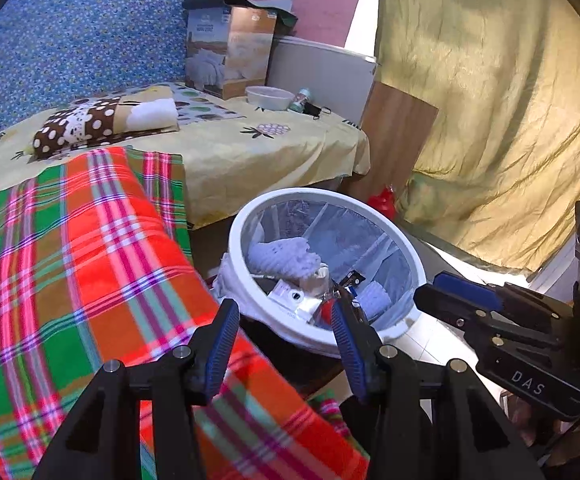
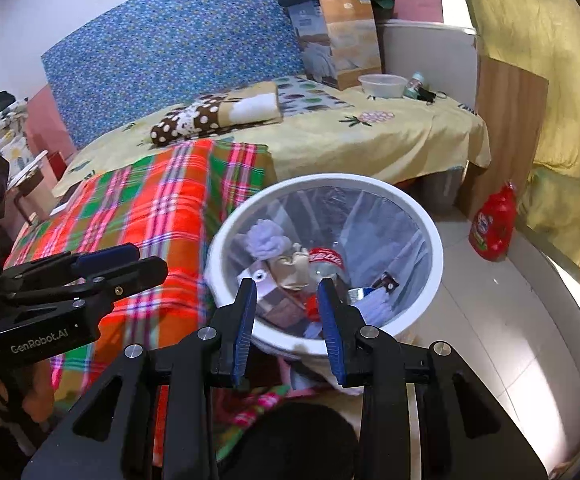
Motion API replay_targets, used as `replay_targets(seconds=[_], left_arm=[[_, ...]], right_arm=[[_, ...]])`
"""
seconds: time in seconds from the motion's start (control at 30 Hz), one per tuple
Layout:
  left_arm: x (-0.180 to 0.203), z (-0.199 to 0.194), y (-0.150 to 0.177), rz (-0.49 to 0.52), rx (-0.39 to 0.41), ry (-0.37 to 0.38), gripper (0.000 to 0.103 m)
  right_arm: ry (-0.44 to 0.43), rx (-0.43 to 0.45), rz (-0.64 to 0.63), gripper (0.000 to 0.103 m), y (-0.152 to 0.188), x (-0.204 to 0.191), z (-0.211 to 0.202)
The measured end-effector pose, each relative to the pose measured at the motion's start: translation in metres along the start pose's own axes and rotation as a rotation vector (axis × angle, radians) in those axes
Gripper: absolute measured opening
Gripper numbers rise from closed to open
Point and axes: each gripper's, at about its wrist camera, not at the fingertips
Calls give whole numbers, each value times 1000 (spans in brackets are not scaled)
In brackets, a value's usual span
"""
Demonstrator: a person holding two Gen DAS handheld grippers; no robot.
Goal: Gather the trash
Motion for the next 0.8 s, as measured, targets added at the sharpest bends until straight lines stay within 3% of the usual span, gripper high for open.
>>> replay_targets(seconds=[0.37,0.8], left_arm=[[-16,-46,35,-54,49,-93,48],[-17,-71,73,-81,55,-131,48]], right_arm=[[-17,20,-58,34,20,-27,-15],[-21,27,-70,34,39,-40,-30]])
Point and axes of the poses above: each gripper's, at about its wrist camera, not at the fingertips, and z roughly the way its jaws point, x to its right, y to its underside, and after that the axes turned 9 degrees about -x, right-handed
